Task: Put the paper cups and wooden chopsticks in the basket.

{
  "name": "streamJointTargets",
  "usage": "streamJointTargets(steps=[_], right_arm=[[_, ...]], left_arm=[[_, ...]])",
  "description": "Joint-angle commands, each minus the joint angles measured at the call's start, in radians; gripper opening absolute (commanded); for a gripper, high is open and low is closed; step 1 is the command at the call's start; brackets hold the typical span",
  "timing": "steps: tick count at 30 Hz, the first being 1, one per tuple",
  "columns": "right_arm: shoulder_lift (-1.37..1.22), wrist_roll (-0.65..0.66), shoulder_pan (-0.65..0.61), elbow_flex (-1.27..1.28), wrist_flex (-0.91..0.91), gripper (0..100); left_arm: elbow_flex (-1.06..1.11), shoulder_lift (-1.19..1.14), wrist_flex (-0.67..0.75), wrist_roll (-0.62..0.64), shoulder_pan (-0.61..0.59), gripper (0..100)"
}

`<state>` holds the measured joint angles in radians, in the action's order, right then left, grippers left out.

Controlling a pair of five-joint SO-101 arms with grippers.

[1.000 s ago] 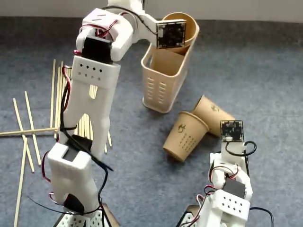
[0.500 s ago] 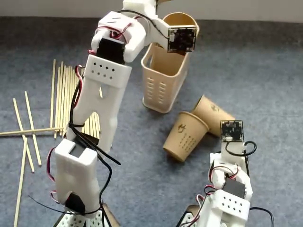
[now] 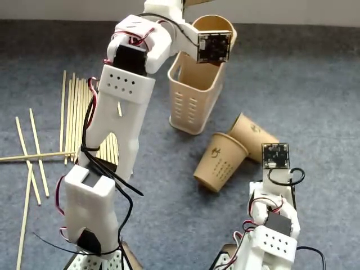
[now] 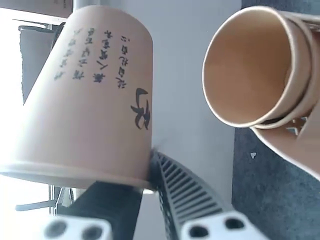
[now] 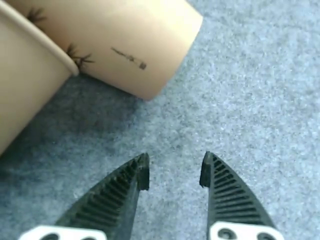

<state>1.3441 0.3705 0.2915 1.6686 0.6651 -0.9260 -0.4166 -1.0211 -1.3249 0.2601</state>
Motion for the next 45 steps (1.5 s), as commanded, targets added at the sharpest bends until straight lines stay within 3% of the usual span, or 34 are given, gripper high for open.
streamJointTargets(steps=[1,4,6,8,10,13,15,22,26,31,34,42,45], right_arm=[[0.012,0.011,-0.005,0.051,0.004,17.7],[0.012,0.011,-0.004,0.051,0.004,17.7],[0.012,0.011,-0.002,0.051,0.004,17.7],[0.012,0.011,-0.002,0.051,0.004,17.7],[0.012,0.011,-0.005,0.051,0.004,17.7],[0.012,0.011,-0.005,0.051,0.004,17.7],[0.012,0.011,-0.004,0.051,0.004,17.7],[0.012,0.011,-0.004,0.053,0.007,17.7],[0.012,0.011,-0.005,0.053,0.007,17.7],[0.012,0.011,-0.005,0.053,0.007,17.7],[0.012,0.011,-0.007,0.053,0.005,17.7],[0.012,0.011,-0.007,0.053,0.005,17.7],[0.012,0.011,-0.007,0.067,0.005,17.7]], left_arm=[[-0.036,0.015,-0.104,-1.086,0.045,0],[-0.036,0.015,-0.17,-1.017,0.036,0],[-0.036,0.015,-0.192,-0.827,0.01,0],[-0.042,0.019,-0.184,-0.517,-0.004,0],[-0.085,0.047,-0.207,-0.124,-0.007,0],[-0.176,0.124,-0.353,0.493,-0.027,0],[-0.24,0.17,-0.417,0.773,-0.051,0],[-0.203,0.16,-0.543,0.844,-0.088,0],[-0.185,0.136,-0.591,0.824,-0.13,0],[-0.151,0.205,-0.775,0.832,-0.173,0],[-0.048,0.298,-0.766,0.83,-0.191,0],[0.119,0.51,-0.738,0.824,-0.059,0],[0.13,0.516,-0.614,0.641,-0.007,0]])
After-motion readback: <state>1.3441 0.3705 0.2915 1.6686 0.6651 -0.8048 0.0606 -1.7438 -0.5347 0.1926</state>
